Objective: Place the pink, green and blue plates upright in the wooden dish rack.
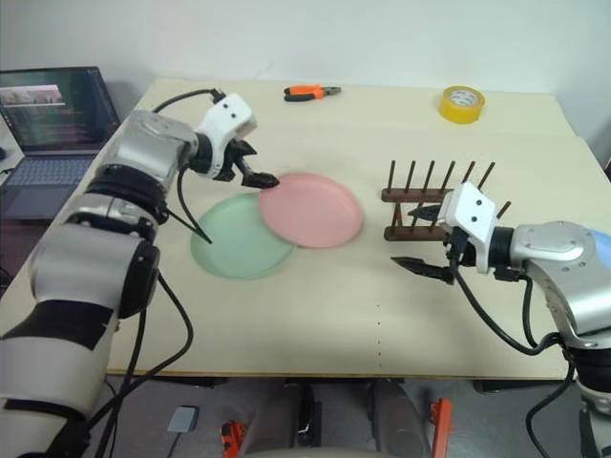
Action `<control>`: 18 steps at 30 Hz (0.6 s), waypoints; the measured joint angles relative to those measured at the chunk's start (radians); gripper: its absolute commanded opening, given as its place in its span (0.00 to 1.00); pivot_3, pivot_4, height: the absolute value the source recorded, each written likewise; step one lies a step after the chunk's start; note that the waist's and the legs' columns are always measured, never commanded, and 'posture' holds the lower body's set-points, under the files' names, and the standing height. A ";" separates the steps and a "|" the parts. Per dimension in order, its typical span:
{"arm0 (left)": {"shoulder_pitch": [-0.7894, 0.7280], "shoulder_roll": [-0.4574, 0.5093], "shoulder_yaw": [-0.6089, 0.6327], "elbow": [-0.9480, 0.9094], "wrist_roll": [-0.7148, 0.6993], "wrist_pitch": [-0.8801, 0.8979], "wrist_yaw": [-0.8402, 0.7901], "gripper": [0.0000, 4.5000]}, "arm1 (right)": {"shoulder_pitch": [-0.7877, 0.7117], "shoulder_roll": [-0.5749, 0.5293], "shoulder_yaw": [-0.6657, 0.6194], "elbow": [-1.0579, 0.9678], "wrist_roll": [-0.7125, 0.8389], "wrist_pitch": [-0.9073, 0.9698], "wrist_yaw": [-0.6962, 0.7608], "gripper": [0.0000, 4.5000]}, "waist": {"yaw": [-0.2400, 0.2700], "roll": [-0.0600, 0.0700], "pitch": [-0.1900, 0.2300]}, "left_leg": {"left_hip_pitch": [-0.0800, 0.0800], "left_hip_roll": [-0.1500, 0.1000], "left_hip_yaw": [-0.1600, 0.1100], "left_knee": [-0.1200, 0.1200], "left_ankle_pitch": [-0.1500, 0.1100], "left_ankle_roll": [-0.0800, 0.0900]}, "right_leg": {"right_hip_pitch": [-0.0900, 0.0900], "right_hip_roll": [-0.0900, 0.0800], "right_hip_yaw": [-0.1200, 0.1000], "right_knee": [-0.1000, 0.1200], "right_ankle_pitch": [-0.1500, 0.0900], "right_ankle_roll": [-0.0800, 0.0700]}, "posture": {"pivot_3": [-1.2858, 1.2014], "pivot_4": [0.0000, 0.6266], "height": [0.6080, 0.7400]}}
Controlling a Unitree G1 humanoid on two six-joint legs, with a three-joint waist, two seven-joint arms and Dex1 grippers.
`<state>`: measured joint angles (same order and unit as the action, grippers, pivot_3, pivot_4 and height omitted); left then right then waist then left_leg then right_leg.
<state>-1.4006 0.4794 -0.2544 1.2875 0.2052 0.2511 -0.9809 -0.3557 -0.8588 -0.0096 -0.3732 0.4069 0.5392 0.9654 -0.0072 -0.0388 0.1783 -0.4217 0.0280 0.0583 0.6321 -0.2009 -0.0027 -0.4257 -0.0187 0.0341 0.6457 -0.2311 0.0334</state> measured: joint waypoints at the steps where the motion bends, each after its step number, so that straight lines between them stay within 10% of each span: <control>1: 0.000 -0.004 0.000 0.009 0.009 -0.002 0.010 1.00 | 0.004 0.000 -0.001 -0.007 0.001 0.002 -0.007 0.99 | 0.000 0.000 0.000 | 0.000 0.000 0.000 0.000 0.000 0.000 | 0.000 0.000 0.000 0.000 0.000 0.000 | 0.52 0.24 1.00; 11: 0.003 -0.043 0.012 0.028 0.034 -0.034 0.098 1.00 | 0.071 0.001 -0.018 -0.061 0.007 0.036 -0.059 0.99 | 0.000 0.000 0.000 | 0.000 0.000 0.000 0.001 0.000 0.000 | 0.000 0.000 0.001 0.000 0.000 0.001 | 0.52 0.24 1.00; 18: 0.009 -0.044 0.026 0.030 0.034 -0.042 0.118 0.55 | 0.071 0.001 -0.018 -0.065 0.007 0.038 -0.079 1.00 | -0.001 0.000 0.000 | 0.001 0.000 0.000 0.002 0.000 0.000 | 0.001 0.000 0.001 0.001 0.001 0.001 | 0.52 0.24 1.00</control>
<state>-1.3913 0.4353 -0.2284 1.3176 0.2396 0.2087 -0.8630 -0.2845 -0.8574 -0.0279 -0.4387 0.4143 0.5776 0.8862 -0.0086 -0.0390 0.1781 -0.4210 0.0279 0.0581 0.6340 -0.2009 -0.0027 -0.4251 -0.0185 0.0351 0.6471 -0.2304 0.0344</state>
